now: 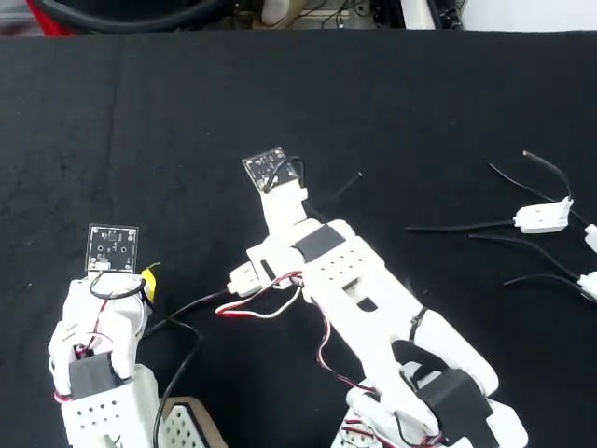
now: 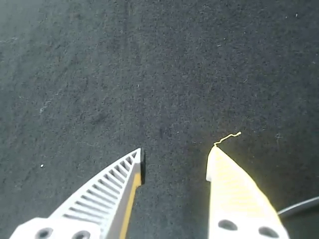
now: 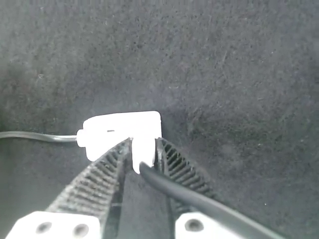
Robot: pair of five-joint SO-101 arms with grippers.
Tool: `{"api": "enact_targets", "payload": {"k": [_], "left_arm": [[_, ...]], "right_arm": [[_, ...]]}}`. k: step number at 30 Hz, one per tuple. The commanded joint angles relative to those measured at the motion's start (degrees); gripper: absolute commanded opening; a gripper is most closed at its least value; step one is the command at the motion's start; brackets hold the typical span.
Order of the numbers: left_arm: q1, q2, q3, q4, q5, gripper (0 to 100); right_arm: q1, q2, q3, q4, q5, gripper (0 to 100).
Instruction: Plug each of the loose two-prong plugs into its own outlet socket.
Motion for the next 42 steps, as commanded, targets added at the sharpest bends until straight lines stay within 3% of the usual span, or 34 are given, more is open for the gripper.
{"api": "enact_targets", "payload": {"k": [1, 28, 33, 37, 42], "left_arm": [[-0.2, -0.4, -0.3, 0.1, -0.2, 22], [-0.2, -0.4, -0.3, 0.1, -0.2, 22], [-0.4, -0.4, -0.3, -0.3, -0.2, 22], [-0.3, -0.4, -0.3, -0.3, -0.2, 22], [-0.2, -0.4, -0.2, -0.3, -0.2, 22]], "right_arm": [[-0.8, -2.1, 0.0, -1.1, -0.2, 1.1], [-4.3, 12.5, -3.9, 0.0, 1.1, 1.1], [2.1, 12.1, -5.1, 3.4, 6.9, 1.1], [12.6, 12.0, -9.0, 11.0, 11.3, 1.1], [28.1, 12.1, -10.5, 11.4, 21.2, 1.1]]}}
